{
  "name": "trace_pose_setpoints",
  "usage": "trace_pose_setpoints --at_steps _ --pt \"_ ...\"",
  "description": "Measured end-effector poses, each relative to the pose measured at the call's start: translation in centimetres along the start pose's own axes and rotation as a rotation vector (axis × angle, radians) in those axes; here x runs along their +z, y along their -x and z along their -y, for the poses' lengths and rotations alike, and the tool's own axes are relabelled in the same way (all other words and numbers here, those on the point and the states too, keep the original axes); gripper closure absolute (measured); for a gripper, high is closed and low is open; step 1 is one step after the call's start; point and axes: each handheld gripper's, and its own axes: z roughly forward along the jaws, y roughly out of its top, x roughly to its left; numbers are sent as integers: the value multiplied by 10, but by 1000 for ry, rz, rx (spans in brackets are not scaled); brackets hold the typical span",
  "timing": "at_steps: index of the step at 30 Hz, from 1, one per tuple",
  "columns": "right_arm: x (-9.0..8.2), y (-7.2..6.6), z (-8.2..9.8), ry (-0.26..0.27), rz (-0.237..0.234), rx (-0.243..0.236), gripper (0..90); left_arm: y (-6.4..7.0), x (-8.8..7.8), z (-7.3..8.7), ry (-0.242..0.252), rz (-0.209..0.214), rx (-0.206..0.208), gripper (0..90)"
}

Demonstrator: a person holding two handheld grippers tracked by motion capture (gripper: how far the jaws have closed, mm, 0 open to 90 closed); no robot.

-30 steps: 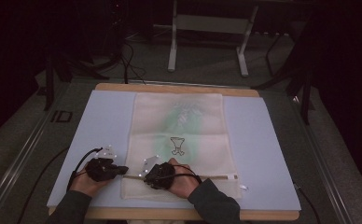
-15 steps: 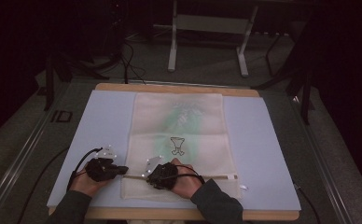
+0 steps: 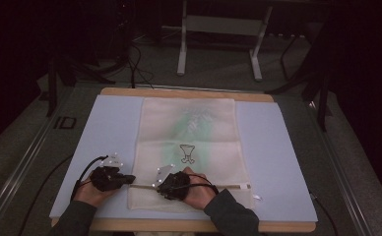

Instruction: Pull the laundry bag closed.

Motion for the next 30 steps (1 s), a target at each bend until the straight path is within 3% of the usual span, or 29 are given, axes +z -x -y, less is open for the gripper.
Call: trace_pose_setpoints --at_steps 30 --pt "-10 1 10 -14 11 5 820 0 0 0 2 1 -2 900"
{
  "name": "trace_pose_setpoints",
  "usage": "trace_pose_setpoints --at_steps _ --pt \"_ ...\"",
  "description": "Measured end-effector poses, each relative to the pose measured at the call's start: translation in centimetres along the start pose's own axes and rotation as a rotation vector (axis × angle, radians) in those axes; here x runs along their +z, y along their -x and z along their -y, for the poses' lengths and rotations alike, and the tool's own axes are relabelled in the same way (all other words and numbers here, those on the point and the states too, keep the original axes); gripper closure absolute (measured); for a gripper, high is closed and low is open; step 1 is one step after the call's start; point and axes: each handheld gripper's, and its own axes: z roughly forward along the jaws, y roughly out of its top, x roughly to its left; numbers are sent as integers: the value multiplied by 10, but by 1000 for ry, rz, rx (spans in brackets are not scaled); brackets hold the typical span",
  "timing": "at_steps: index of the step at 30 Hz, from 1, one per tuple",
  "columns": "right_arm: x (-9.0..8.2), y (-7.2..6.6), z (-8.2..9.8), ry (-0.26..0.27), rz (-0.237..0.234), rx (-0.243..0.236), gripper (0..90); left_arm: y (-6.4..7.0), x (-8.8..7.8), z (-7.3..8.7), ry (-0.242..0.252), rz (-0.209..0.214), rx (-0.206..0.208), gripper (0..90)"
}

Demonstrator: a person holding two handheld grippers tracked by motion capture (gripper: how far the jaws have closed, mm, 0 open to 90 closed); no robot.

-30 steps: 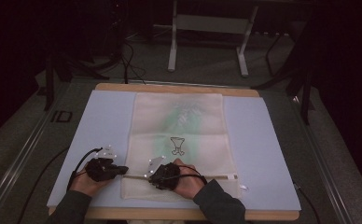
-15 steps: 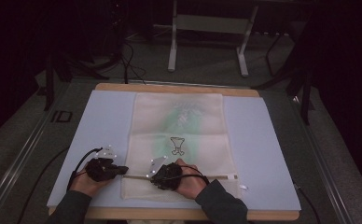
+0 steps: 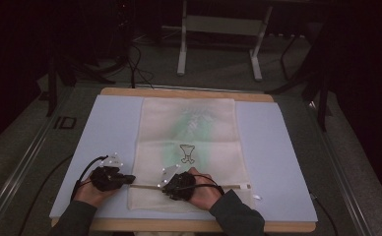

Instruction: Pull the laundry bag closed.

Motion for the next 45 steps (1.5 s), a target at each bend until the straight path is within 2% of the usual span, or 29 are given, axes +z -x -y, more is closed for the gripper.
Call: trace_pose_setpoints --at_steps 45 --pt "-15 6 24 -23 13 27 820 1 0 0 -1 -3 -1 900"
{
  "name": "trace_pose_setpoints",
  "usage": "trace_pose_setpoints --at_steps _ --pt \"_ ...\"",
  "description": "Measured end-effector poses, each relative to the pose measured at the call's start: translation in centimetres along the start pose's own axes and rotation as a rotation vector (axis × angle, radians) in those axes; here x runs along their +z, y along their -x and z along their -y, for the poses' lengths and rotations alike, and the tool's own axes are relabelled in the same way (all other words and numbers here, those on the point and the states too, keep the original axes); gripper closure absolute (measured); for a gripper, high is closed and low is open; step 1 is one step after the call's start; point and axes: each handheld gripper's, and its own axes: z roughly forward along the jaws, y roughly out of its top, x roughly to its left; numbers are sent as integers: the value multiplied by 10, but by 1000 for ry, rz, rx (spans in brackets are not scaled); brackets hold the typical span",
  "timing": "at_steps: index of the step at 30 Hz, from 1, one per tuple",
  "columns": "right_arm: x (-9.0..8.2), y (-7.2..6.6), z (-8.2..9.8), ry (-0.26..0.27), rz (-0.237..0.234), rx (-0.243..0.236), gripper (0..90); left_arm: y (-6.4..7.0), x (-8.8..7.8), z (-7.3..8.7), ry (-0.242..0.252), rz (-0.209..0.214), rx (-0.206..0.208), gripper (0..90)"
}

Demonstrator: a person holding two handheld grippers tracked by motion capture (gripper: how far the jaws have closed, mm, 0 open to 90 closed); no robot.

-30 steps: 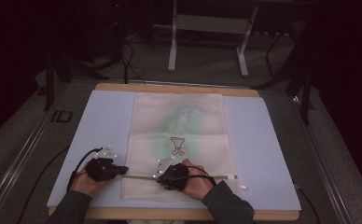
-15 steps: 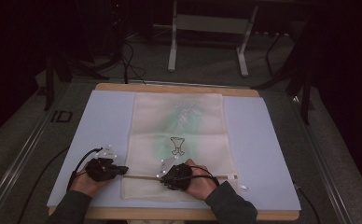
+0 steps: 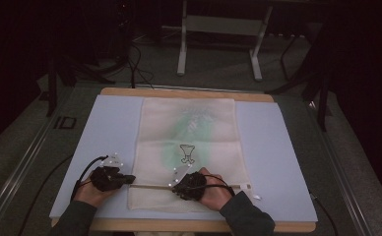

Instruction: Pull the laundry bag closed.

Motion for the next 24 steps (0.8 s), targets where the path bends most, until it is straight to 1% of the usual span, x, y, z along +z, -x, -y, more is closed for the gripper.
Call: trace_pose_setpoints --at_steps 21,24 --pt "-7 3 11 -11 8 8 820 0 0 0 -2 -2 0 900" --pt "-8 3 12 -13 8 21 820 0 0 0 -2 -1 0 900"
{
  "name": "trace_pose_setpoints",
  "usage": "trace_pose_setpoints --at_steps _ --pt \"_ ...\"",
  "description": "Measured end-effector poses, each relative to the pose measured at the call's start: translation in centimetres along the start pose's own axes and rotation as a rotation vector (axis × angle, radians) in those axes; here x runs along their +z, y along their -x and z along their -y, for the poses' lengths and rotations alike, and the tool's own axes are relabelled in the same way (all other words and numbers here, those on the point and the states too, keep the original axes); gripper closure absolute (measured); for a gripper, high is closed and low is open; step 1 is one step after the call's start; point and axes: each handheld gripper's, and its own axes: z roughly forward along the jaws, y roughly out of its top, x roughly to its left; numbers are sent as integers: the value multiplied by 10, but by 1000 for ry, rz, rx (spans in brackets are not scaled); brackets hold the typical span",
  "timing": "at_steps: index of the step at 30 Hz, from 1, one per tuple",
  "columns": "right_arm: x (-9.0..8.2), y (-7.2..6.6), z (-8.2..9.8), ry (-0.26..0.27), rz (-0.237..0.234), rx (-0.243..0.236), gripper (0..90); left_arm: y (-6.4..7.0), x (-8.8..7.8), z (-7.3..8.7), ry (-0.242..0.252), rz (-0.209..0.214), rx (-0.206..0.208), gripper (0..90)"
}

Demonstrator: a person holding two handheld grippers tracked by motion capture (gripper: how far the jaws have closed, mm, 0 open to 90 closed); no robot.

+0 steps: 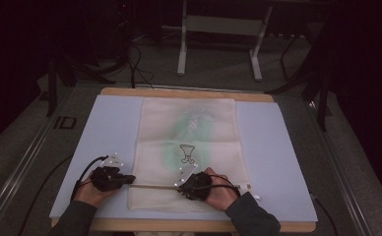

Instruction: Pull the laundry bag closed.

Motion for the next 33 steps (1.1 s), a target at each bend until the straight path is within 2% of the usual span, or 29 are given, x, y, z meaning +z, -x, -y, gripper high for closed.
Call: trace_pose_setpoints --at_steps 12,33 --pt "-3 2 3 -4 1 -9 820 0 0 0 -1 -2 2 900" --pt "-12 6 13 -18 0 6 820 0 0 0 -4 -5 5 900"
